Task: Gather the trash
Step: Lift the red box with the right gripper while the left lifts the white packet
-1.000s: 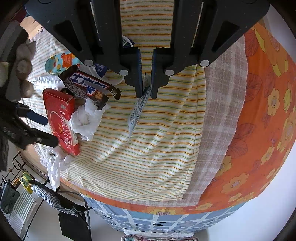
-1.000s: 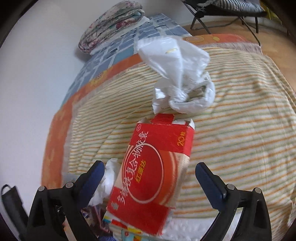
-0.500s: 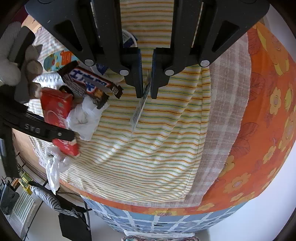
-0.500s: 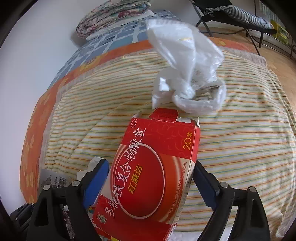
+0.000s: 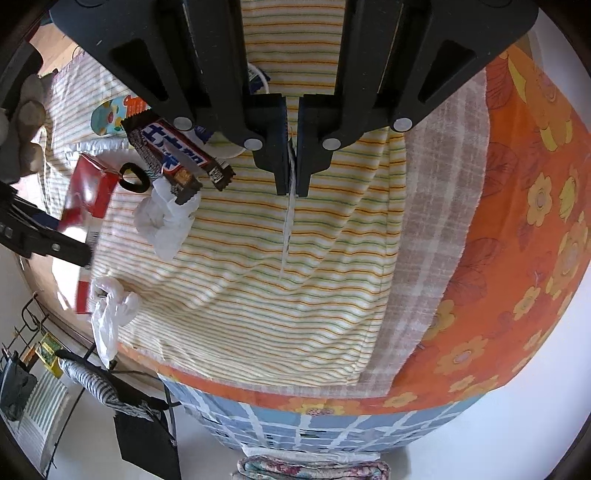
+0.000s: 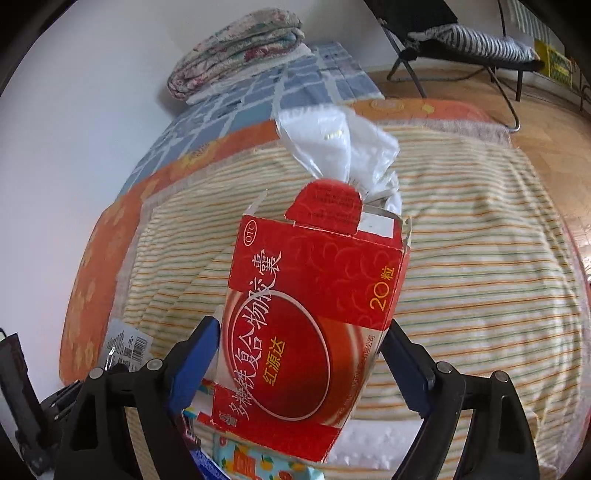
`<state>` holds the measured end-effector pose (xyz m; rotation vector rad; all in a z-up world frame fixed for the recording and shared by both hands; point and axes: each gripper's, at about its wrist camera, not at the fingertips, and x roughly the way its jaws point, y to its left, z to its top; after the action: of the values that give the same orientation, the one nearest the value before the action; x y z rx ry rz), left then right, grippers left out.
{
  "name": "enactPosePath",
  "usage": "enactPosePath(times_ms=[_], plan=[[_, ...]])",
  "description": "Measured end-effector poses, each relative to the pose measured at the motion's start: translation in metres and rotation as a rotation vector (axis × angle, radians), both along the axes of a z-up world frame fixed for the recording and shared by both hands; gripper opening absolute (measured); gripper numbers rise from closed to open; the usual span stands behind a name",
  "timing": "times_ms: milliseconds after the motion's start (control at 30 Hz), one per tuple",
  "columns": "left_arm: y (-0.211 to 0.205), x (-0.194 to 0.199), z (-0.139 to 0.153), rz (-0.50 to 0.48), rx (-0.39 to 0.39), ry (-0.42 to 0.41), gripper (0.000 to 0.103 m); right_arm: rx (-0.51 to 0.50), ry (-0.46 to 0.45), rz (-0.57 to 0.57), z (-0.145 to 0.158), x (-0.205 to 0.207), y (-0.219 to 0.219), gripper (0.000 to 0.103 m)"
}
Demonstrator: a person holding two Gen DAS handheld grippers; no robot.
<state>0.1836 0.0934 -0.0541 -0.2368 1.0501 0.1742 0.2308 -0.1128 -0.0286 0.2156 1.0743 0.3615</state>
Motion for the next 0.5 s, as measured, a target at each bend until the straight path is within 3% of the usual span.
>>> enactPosePath(times_ms=[500], plan=[[-0.001,-0.053,0.051,-0.027,-0.006,-0.113,0.001,0.012,-0.127,0.059,0.055,-0.061,-0.017,0.088]])
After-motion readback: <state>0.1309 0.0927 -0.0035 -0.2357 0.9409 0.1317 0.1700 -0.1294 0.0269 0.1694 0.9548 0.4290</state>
